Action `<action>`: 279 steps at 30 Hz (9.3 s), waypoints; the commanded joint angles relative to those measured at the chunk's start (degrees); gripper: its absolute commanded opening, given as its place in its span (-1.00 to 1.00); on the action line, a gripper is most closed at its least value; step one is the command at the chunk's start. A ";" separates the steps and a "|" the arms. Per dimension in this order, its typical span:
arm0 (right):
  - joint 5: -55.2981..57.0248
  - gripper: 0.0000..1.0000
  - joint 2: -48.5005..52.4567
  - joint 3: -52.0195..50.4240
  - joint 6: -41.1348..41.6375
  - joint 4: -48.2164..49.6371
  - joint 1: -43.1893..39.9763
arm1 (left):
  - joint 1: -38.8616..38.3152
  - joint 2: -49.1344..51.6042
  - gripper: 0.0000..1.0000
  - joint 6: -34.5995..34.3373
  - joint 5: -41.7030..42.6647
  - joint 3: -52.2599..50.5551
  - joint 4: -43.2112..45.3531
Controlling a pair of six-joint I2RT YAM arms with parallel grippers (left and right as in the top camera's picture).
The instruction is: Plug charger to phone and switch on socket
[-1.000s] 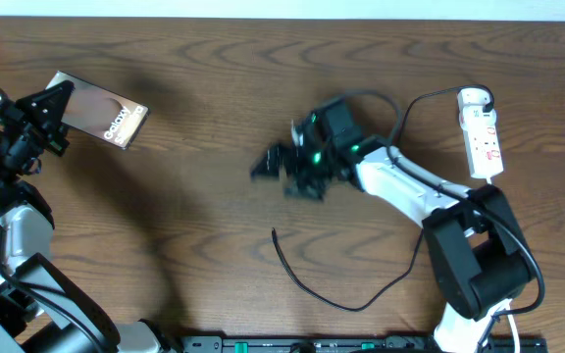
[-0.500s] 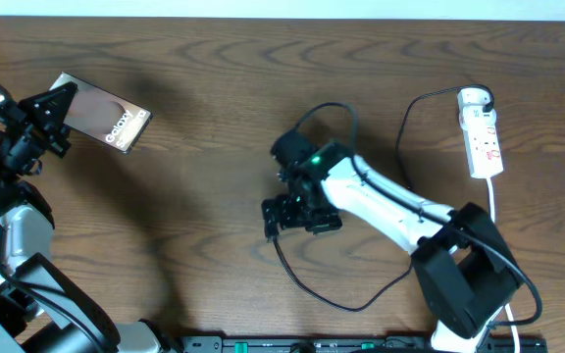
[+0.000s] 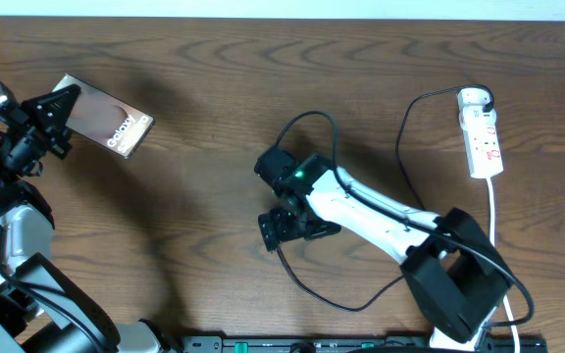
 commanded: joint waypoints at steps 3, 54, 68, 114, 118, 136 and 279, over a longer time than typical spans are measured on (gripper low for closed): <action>0.98 0.99 2.99 2.10 -0.44 -1.46 2.34 | 0.13 -0.44 -0.85 0.63 1.62 0.94 0.52; 6.88 -0.30 14.29 14.88 -0.98 -9.14 5.27 | 0.15 -0.44 -0.86 1.97 4.81 0.94 0.52; 6.91 -0.98 14.29 14.88 -1.01 -9.05 5.27 | 0.15 -0.44 -0.86 1.99 5.44 0.94 0.52; -79.23 -0.98 14.25 20.68 -41.86 4.37 -11.08 | -6.23 -0.44 -0.86 6.38 3.89 0.94 13.90; -79.23 -0.98 14.25 20.68 -34.67 13.20 -11.15 | -7.87 -0.44 -0.86 6.38 2.78 0.94 14.08; -79.25 -0.98 14.25 20.68 -19.78 29.66 -9.84 | -10.71 -0.44 -0.86 6.40 0.42 0.94 18.49; -79.21 -0.98 9.97 20.68 -4.83 49.46 -13.07 | -14.36 -0.44 -0.85 8.11 3.08 0.94 22.01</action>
